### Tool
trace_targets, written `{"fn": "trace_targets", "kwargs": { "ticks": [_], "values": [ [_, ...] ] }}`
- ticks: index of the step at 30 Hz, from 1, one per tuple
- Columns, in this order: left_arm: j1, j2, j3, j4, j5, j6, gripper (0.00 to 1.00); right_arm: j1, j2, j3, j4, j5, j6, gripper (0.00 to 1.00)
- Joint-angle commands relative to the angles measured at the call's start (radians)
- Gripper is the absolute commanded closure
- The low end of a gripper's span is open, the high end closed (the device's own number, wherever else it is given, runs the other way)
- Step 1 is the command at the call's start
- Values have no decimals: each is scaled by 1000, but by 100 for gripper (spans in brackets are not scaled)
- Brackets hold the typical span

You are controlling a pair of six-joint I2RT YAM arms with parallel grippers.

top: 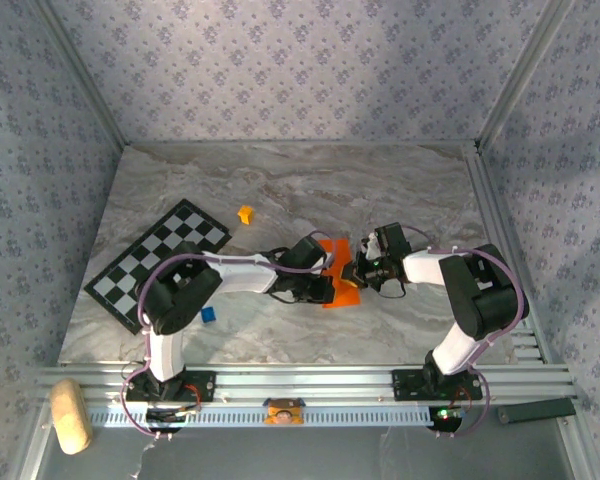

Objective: Fold a paper plane with a square sheet of paper (pick it up from the middle)
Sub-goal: Fold the triangle a second time at the center of the table.

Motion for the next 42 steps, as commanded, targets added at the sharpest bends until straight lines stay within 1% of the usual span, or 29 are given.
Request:
{"fn": "trace_targets", "kwargs": {
  "ticks": [1, 9, 14, 19, 24, 26, 30, 35, 38, 42],
  "values": [
    [-1, -22, -53, -116, 9, -8, 94, -15, 48, -28, -107, 130, -25, 100],
    [-1, -54, -96, -128, 6, -6, 93, -15, 50, -25, -106, 128, -24, 100],
    [-2, -85, -112, -148, -4, -2, 95, -13, 46, -25, -105, 128, -21, 100],
    [-2, -141, -91, -137, 9, 10, 97, -12, 42, -27, -98, 127, -10, 100],
    [10, -180, -58, -87, 28, 1, 97, -9, 42, -29, -85, 121, 1, 100],
    [22, -166, -34, -61, 48, -5, 97, -9, 45, -30, -83, 118, 5, 100],
    [41, -107, 30, -55, 52, -14, 97, -9, 38, -30, -84, 118, 6, 100],
    [43, -14, 110, -73, 25, -19, 97, -9, 37, -30, -76, 112, 9, 100],
    [44, 32, 120, -98, -2, -18, 98, -9, 39, -31, -61, 103, 17, 100],
    [41, 54, 75, -102, -20, -29, 99, -9, 33, -21, -63, 94, 17, 100]
  ]
}}
